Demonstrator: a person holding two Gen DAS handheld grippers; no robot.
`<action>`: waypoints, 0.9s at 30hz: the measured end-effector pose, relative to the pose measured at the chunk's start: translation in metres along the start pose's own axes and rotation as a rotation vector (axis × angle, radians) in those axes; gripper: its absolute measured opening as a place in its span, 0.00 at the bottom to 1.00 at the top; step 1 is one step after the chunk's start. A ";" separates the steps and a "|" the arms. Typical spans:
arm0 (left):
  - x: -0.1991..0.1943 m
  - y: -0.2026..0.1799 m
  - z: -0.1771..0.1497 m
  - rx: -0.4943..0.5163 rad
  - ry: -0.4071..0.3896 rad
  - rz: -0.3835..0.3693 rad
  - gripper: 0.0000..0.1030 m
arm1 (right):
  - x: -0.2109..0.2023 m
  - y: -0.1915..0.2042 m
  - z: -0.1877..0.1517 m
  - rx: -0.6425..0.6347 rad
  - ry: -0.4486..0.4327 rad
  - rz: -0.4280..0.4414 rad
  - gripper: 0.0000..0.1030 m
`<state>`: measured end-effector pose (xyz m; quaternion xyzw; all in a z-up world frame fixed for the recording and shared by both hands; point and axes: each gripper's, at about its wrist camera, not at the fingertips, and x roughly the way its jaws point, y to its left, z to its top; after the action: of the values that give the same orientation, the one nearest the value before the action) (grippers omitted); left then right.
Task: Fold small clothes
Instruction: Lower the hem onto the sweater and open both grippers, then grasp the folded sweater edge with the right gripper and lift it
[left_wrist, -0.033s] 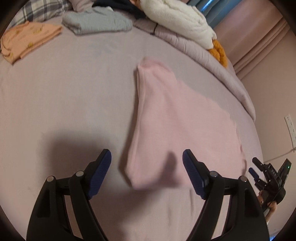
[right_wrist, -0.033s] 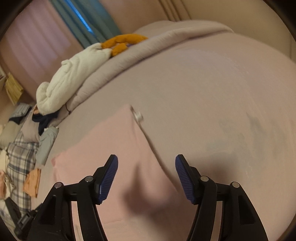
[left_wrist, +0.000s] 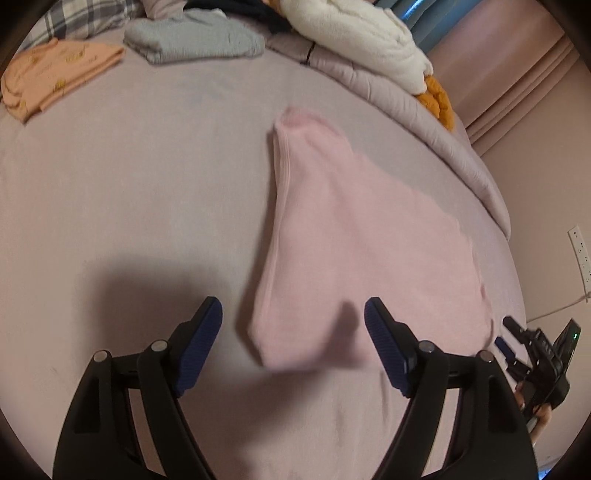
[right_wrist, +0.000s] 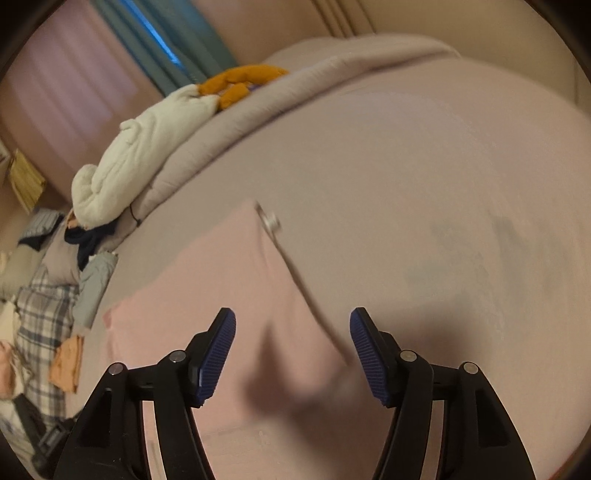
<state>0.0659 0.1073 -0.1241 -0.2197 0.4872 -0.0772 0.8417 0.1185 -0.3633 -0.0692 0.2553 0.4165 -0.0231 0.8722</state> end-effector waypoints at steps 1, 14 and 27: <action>0.003 0.000 -0.003 -0.006 0.009 -0.010 0.77 | 0.000 -0.004 -0.006 0.021 0.015 0.011 0.63; 0.032 -0.021 -0.005 -0.001 0.017 -0.054 0.62 | 0.032 0.004 -0.027 0.037 0.065 0.142 0.63; 0.031 -0.035 -0.006 0.016 0.016 -0.028 0.13 | 0.052 0.007 -0.014 0.087 0.039 0.161 0.20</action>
<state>0.0796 0.0635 -0.1352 -0.2192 0.4901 -0.0943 0.8384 0.1447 -0.3415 -0.1117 0.3261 0.4103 0.0339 0.8510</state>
